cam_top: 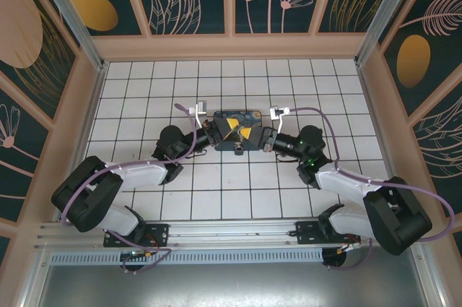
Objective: Unlock the padlock with the key
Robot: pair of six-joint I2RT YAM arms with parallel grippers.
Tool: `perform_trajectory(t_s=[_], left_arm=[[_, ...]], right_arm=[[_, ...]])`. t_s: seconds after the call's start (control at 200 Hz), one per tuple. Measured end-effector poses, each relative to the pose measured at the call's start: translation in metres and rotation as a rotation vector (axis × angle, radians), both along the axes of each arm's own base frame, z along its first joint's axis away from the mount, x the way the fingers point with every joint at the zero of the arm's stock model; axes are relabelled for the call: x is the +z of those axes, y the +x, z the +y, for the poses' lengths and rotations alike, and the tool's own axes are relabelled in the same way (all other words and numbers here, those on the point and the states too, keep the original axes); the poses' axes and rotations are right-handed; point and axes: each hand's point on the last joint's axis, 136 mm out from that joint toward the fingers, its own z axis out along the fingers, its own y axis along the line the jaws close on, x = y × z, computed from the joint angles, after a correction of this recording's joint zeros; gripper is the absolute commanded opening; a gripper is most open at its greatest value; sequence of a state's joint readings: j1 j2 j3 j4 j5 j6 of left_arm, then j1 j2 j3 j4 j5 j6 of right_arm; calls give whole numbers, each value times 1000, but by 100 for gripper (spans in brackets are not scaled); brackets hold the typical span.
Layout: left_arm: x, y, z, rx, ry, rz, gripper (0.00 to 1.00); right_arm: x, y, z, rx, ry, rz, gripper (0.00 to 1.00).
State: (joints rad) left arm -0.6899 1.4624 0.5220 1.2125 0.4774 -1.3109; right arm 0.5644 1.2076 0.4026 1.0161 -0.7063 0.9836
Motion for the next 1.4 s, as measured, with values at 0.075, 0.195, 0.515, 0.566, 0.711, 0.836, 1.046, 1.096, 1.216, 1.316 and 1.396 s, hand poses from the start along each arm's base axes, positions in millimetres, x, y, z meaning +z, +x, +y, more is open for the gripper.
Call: perform_trajectory(t_s=[0.075, 0.195, 0.515, 0.566, 0.711, 0.836, 1.046, 1.096, 1.216, 1.316, 1.396], left_arm=[[2, -1, 0, -5, -6, -8, 0], [1, -2, 0, -11, -9, -8, 0], [-4, -10, -3, -51, -1, -7, 0], [-7, -10, -2, -50, 5, -5, 0], [-6, -14, 1, -45, 29, -19, 0], [0, -16, 3, -42, 33, -48, 0], [-2, -18, 2, -55, 40, -47, 0], [-2, -18, 2, -56, 41, -46, 0], [-3, -18, 2, -55, 44, -42, 0], [-4, -18, 2, -52, 44, -40, 0], [-4, -17, 2, -49, 44, -40, 0]], right_arm=[[0, 0, 0, 0, 2, -3, 16], [0, 0, 0, 0, 1, -1, 18], [4, 5, -1, -26, 25, 5, 33], [4, 5, -2, -25, 24, 7, 38], [6, 12, -20, -83, 14, 3, 41], [13, 10, -25, -92, 19, -19, 39], [-2, 12, -11, -57, -8, 18, 32], [-3, 11, -7, -46, -11, 21, 31], [-2, 6, -1, -20, -10, 17, 29], [-2, 2, 1, -3, -9, 14, 28], [-2, 1, 2, 3, -9, 14, 28]])
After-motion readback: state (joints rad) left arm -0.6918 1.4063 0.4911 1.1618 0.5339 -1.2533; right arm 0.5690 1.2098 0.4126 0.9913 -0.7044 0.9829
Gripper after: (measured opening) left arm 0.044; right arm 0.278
